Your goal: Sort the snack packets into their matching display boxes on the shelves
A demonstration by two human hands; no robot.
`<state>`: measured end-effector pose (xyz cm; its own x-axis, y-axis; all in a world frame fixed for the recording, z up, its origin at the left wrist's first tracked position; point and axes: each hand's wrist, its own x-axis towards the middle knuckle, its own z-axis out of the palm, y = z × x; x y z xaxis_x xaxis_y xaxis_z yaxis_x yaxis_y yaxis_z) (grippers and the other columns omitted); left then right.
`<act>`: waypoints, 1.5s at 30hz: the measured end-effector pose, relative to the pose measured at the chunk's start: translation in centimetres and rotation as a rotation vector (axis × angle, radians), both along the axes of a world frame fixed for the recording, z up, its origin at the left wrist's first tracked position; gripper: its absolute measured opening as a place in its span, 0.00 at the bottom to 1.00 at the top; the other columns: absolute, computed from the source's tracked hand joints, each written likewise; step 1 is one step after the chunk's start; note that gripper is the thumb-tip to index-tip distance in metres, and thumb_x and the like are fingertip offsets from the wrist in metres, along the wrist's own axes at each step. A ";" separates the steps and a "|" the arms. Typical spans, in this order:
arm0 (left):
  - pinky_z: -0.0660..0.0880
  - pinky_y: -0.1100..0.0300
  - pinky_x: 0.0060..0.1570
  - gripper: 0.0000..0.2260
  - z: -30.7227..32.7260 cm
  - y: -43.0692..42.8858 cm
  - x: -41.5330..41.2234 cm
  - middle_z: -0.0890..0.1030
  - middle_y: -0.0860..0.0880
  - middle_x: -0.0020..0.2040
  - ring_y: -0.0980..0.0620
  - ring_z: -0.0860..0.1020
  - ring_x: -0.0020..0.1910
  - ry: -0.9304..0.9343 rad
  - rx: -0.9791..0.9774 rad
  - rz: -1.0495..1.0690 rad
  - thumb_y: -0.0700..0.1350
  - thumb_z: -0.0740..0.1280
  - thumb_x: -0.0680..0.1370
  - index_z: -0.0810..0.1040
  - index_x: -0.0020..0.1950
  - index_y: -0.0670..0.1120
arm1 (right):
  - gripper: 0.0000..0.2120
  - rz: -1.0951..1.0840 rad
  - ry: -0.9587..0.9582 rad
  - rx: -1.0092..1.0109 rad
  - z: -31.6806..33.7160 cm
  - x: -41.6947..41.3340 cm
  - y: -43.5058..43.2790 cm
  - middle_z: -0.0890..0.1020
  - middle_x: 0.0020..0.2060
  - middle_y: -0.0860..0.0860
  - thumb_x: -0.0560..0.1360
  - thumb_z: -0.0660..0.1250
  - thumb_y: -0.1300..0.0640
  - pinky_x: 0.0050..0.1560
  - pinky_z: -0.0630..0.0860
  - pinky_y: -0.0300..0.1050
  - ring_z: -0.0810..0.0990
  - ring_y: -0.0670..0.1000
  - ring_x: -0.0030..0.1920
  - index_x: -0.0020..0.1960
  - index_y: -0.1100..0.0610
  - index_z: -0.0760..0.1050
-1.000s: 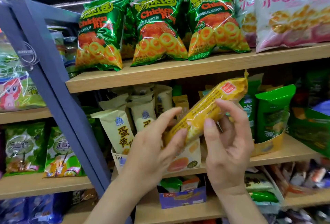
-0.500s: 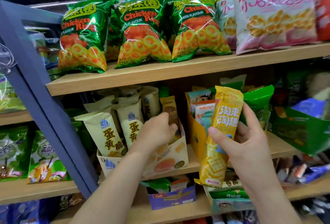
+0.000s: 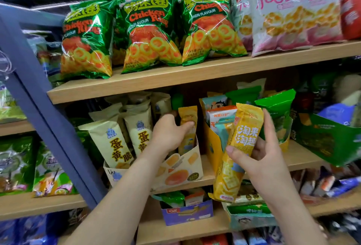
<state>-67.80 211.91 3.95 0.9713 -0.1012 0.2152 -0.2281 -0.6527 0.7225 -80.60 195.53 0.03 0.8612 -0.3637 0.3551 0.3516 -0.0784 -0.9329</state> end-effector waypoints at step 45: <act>0.65 0.52 0.69 0.25 1.2 -16.1 -7.8 0.72 0.47 0.70 0.46 0.68 0.69 -0.723 0.444 -0.106 0.55 0.67 0.77 0.70 0.72 0.48 | 0.36 0.103 0.190 -0.227 -0.8 -1.3 -18.8 0.59 0.71 0.32 0.63 0.70 0.30 0.75 0.61 0.59 0.60 0.46 0.76 0.58 0.11 0.49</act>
<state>-75.57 195.76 5.18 0.5913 -0.4054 0.6972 -0.6100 -0.7903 0.0578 -81.85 176.72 -0.81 0.9481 -0.2015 0.2461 0.1891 -0.2652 -0.9455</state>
